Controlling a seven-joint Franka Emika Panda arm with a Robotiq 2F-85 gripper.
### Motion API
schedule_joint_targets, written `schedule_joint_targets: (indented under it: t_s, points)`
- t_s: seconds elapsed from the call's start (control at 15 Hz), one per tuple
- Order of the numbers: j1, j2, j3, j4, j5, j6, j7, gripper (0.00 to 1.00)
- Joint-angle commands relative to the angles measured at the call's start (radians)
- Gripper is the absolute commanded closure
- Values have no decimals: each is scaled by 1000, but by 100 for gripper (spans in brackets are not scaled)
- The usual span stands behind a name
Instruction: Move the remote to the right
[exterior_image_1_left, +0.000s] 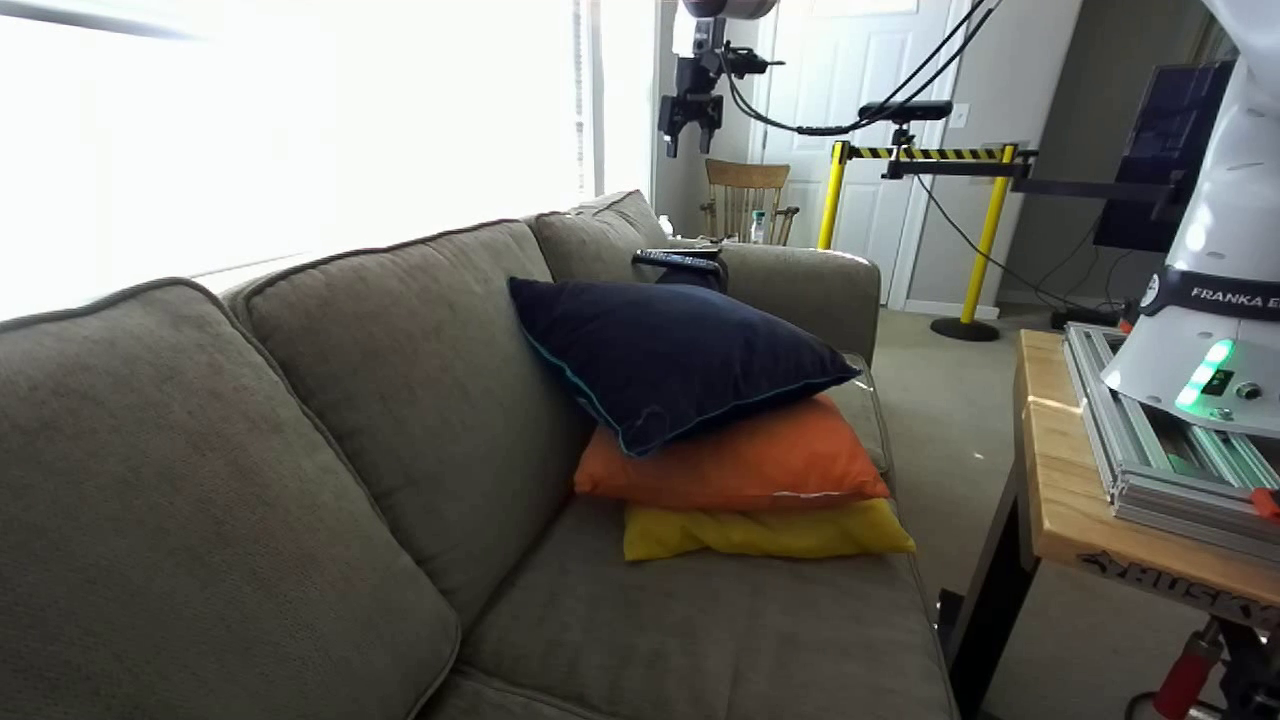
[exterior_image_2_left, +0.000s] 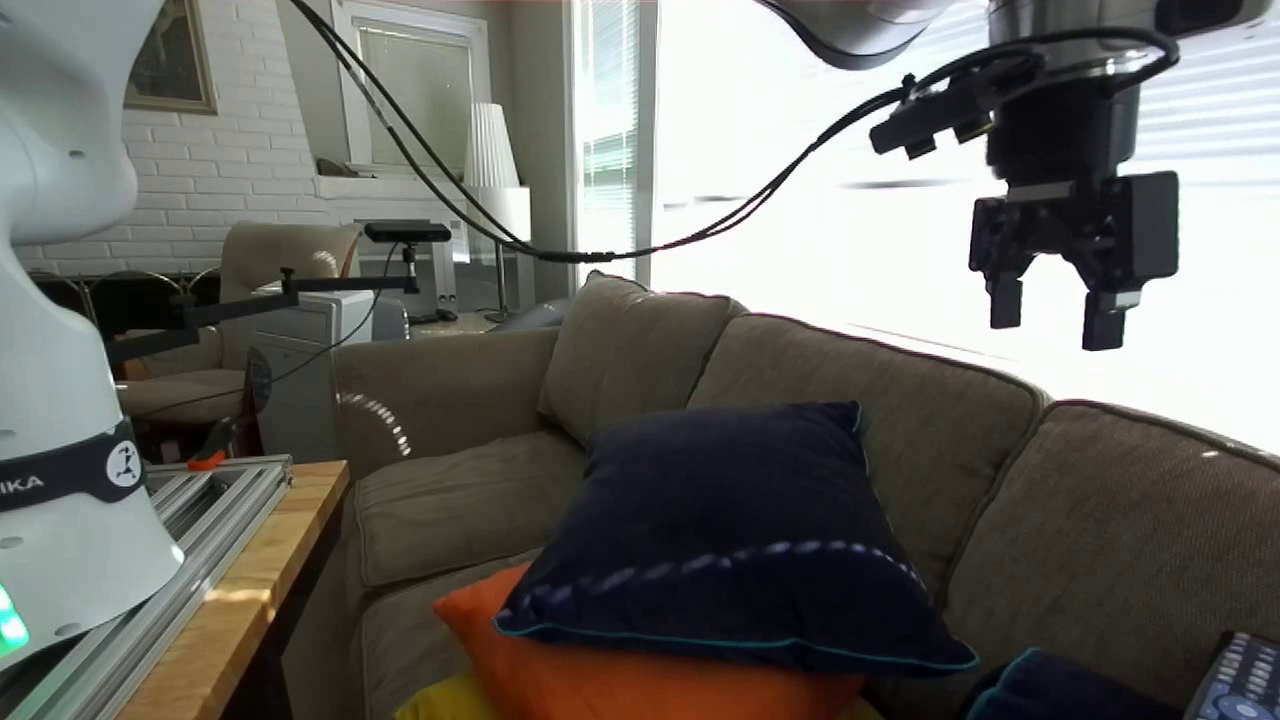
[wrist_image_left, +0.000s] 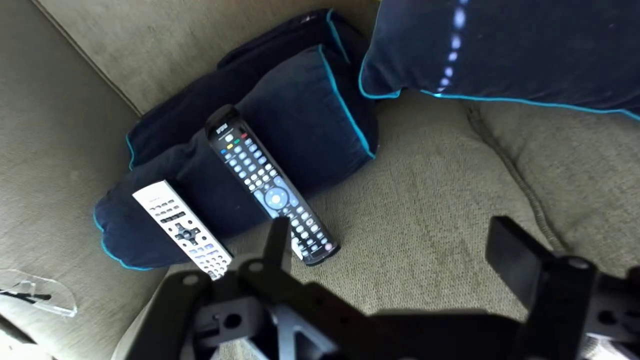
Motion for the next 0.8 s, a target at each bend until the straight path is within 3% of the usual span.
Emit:
schedule_joint_targets:
  t_s: [0.0, 0.33, 0.73]
  points:
    - [-26, -155, 52, -237, -3, 119, -16, 0]
    - [-18, -282, 54, -470, -17, 309, -2, 0]
    - [-28, -401, 69, -675, 9, 407, -35, 0]
